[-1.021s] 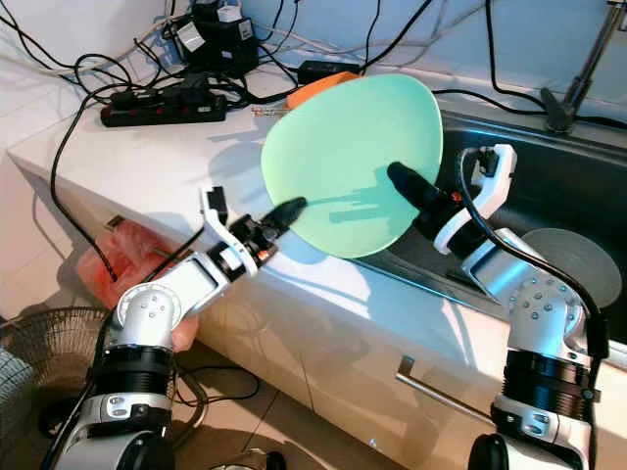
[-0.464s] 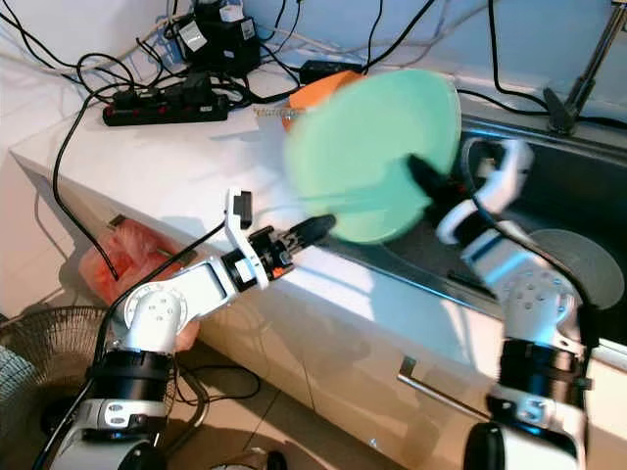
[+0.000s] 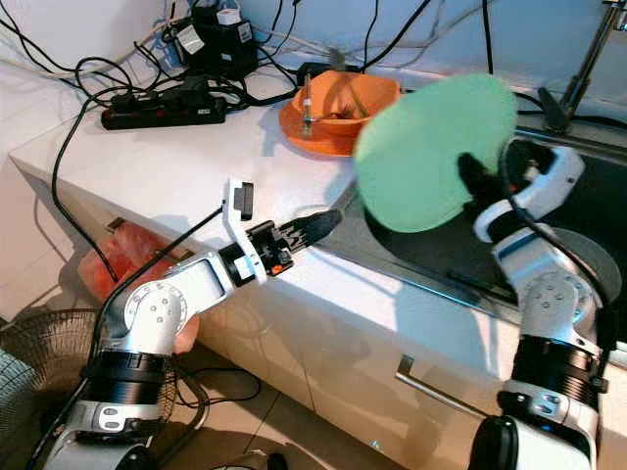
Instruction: Kitchen organization
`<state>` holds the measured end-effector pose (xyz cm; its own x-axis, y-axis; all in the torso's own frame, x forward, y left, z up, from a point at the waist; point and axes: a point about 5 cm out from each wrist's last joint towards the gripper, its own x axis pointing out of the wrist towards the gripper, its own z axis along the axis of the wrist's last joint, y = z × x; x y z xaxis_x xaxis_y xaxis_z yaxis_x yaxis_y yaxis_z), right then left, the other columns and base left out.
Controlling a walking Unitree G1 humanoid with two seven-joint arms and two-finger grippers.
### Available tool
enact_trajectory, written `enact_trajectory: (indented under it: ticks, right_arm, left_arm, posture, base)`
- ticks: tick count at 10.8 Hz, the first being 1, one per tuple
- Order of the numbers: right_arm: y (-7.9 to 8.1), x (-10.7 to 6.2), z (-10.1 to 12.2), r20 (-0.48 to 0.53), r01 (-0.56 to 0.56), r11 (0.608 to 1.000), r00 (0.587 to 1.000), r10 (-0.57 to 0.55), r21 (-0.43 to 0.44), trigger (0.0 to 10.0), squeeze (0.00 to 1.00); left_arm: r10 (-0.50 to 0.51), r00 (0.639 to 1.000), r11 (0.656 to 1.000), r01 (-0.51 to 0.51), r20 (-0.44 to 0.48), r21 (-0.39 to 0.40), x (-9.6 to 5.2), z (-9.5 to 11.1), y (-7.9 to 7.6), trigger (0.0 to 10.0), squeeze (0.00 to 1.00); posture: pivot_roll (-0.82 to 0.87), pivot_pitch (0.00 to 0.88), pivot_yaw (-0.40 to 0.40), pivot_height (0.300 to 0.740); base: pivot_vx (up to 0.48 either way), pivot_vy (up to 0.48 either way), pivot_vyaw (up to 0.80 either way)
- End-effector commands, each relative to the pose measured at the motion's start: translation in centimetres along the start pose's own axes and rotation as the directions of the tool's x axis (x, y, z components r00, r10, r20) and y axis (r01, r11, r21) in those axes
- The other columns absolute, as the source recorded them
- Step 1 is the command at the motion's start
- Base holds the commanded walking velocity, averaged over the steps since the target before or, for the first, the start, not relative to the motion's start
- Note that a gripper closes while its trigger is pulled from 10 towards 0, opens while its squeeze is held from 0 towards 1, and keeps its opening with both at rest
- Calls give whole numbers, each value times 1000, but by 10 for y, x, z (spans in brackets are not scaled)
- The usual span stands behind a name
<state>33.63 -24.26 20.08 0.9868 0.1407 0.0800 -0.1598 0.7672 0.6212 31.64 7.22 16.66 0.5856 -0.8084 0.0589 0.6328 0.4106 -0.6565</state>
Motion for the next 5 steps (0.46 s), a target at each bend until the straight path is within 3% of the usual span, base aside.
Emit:
enact_trajectory:
  ticks: [1,2,5]
  right_arm:
    - [5,4,6,25,-15,1000,1000,16,-8,0,0]
    - [5,4,6,27,-13,1000,1000,13,-6,0,0]
    - [-2,3,11,69,25,1000,997,-25,6,0,0]
  left_arm:
    - [-12,1000,999,12,-5,37,-1,0,-3,10000,1000]
    - [-11,1000,999,11,-5,47,-1,0,-3,10000,1000]
    - [-8,1000,985,11,-23,170,-1,2,-9,10000,1000]
  posture:
    - [22,50,110,740]
    - [22,50,110,740]
    - [22,51,111,740]
  base:
    - [0,0,0]
    - [0,0,0]
    - [0,0,0]
